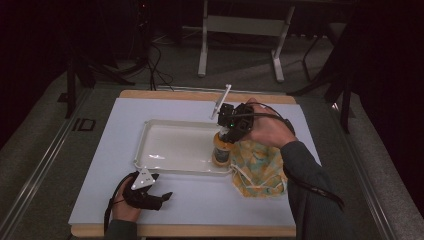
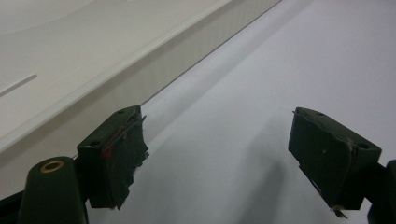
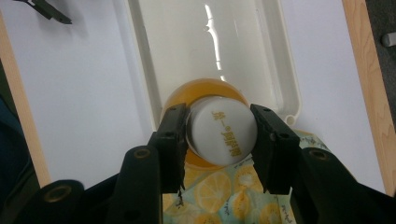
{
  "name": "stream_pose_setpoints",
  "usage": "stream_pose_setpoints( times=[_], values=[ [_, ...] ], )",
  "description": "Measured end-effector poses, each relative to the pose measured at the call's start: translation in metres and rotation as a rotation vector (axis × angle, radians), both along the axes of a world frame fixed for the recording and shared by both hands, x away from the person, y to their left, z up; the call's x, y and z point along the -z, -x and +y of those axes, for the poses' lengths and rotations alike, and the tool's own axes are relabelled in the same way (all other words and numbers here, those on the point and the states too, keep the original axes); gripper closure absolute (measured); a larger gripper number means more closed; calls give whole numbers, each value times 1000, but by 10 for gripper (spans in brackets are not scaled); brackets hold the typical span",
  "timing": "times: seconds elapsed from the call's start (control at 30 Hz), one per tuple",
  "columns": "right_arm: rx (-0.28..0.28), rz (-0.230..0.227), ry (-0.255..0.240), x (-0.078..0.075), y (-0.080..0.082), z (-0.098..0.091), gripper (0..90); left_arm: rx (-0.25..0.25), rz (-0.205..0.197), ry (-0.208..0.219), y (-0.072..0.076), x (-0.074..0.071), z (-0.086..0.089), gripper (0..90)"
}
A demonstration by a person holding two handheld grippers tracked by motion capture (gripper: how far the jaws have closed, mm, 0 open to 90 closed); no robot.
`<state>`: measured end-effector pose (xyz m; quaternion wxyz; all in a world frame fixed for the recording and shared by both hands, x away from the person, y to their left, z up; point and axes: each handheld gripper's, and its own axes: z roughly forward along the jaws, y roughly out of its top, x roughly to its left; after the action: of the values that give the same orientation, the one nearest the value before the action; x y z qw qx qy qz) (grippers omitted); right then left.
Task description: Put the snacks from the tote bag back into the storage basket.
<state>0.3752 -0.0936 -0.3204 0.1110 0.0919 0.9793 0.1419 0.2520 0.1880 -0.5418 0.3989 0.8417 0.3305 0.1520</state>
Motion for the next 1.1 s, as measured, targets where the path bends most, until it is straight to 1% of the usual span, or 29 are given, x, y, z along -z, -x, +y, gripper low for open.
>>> stream_pose_setpoints(
  times=[0.47, 0.57, 0.73, 0.9, 1.03, 1.1],
  values=[
    [4, 19, 6, 12, 0, 2, 587, 0, 4, 0, 0, 0, 0, 186],
    [2, 14, 5, 13, 0, 2, 587, 0, 2, 0, 0, 0, 0, 186],
    [7, 18, 3, 18, 0, 1, 587, 0, 3, -1, 0, 0, 0, 186],
    [9, 30, 12, 25, 0, 2, 587, 1, 4, -1, 0, 0, 0, 186],
    [9, 32, 32, 30, 0, 2, 587, 0, 4, 3, 0, 0, 0, 186],
    [9, 33, 31, 31, -1, 2, 587, 0, 4, 1, 0, 0, 0, 186]
  ],
)
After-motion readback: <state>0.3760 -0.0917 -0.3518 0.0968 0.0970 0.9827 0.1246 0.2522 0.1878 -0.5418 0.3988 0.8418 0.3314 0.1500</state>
